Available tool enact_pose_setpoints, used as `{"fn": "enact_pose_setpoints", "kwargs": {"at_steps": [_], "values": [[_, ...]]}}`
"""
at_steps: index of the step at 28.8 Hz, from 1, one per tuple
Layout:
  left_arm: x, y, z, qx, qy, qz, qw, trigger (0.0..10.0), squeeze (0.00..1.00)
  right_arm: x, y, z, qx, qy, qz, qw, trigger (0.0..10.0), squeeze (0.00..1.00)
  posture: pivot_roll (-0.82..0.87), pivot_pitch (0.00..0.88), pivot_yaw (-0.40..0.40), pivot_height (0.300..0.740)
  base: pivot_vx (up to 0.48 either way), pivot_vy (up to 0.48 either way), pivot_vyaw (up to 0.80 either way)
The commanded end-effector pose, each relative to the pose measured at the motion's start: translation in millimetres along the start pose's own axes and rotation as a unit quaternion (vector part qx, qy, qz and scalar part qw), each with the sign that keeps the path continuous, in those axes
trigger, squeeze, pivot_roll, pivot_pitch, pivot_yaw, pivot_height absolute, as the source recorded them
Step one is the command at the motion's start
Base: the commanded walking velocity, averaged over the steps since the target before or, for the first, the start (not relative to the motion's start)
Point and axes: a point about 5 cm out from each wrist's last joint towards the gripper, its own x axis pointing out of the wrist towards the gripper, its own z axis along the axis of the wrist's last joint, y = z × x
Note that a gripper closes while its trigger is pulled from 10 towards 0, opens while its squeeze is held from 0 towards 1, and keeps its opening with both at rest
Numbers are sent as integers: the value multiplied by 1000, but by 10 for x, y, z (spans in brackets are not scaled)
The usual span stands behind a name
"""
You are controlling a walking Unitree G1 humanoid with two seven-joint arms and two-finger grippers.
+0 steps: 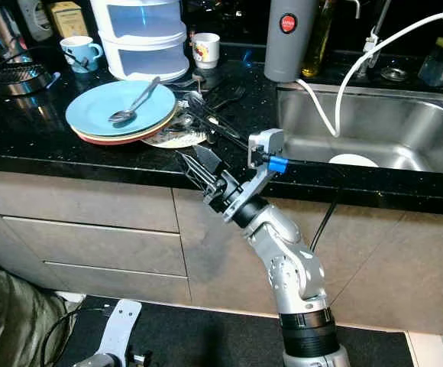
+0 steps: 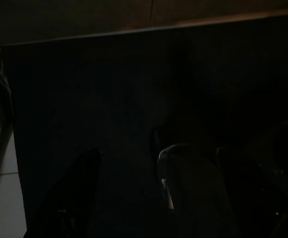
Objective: Kitchen organization
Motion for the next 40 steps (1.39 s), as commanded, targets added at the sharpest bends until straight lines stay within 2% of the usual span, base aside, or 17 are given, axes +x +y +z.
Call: {"fn": "enact_pose_setpoints", "kwargs": {"at_steps": [1,25,28,30,32,34,40], "values": [[-8,26,-13,4,1,1,1000,10000,0,16,-6,22,-6,-5,2,1000,10000,0,27,0,-14,740,311,0,0],[-5,18,-3,5,-2,3,1000,10000,0,34,5,49,-7,-11,10,1000,10000,0,29,0,-18,740,318,0,0],[-6,28,-2,-2,-4,10,1000,10000,0,34,3,59,-9,-12,10,1000,10000,0,29,0,-18,740,0,0,0],[-5,19,-2,13,0,2,1000,10000,0,34,1,65,-15,-10,11,1000,10000,0,29,0,-18,740,0,0,0],[-4,5,5,9,-4,-8,1000,10000,0,33,-6,81,-22,-9,12,1000,10000,0,30,0,-18,740,0,0,0],[-4,5,-6,30,3,-7,1000,10000,0,32,-23,99,-29,-7,10,999,10000,0,30,0,-19,740,259,-401,0],[-4,-11,-37,8,6,-4,1000,10000,0,27,-106,198,-45,-13,-1,999,10000,0,31,0,-21,740,277,-388,0]]}}
